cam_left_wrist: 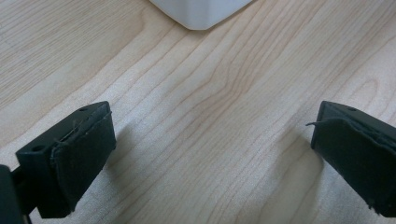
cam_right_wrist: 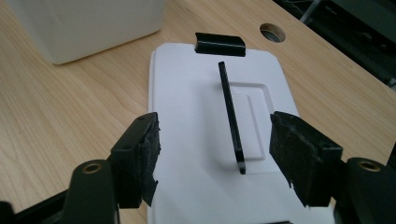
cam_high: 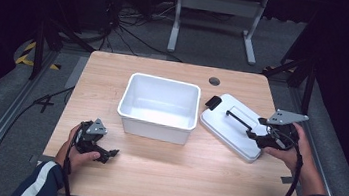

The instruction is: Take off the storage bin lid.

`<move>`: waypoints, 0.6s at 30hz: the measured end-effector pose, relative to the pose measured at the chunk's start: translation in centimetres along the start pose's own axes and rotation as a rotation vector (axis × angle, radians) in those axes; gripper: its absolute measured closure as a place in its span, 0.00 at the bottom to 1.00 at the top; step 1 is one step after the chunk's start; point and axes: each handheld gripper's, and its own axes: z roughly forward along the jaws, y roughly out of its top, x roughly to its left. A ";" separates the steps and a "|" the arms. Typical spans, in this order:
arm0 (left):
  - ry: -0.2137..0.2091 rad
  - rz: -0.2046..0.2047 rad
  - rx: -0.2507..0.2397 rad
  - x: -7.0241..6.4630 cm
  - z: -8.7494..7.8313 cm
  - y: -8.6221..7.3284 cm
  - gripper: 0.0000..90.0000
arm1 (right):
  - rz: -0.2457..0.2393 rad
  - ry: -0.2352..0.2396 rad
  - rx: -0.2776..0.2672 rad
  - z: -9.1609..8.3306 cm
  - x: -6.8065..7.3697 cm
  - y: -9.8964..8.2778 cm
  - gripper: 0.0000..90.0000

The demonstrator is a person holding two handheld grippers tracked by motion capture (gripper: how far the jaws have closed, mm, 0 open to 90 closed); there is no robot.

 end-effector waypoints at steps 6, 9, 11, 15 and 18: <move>0.000 0.001 -0.001 0.0 0.0 0.0 0.00 | 0.004 -0.002 0.001 -0.7 0.6 -1.0 0.36; 0.001 0.001 0.000 0.0 0.0 0.0 0.00 | 0.005 -0.010 0.005 -1.3 1.0 -2.0 0.34; 0.000 0.000 -0.001 0.0 0.0 0.0 0.00 | 0.007 -0.011 0.006 -1.4 1.1 -2.2 0.34; 0.000 0.000 -0.001 0.0 0.0 0.0 0.00 | 0.014 -0.018 -0.010 -2.2 1.4 -3.3 0.32; 0.000 0.001 -0.001 0.0 0.0 0.0 0.00 | 0.025 -0.020 -0.019 -2.7 1.7 -4.2 0.32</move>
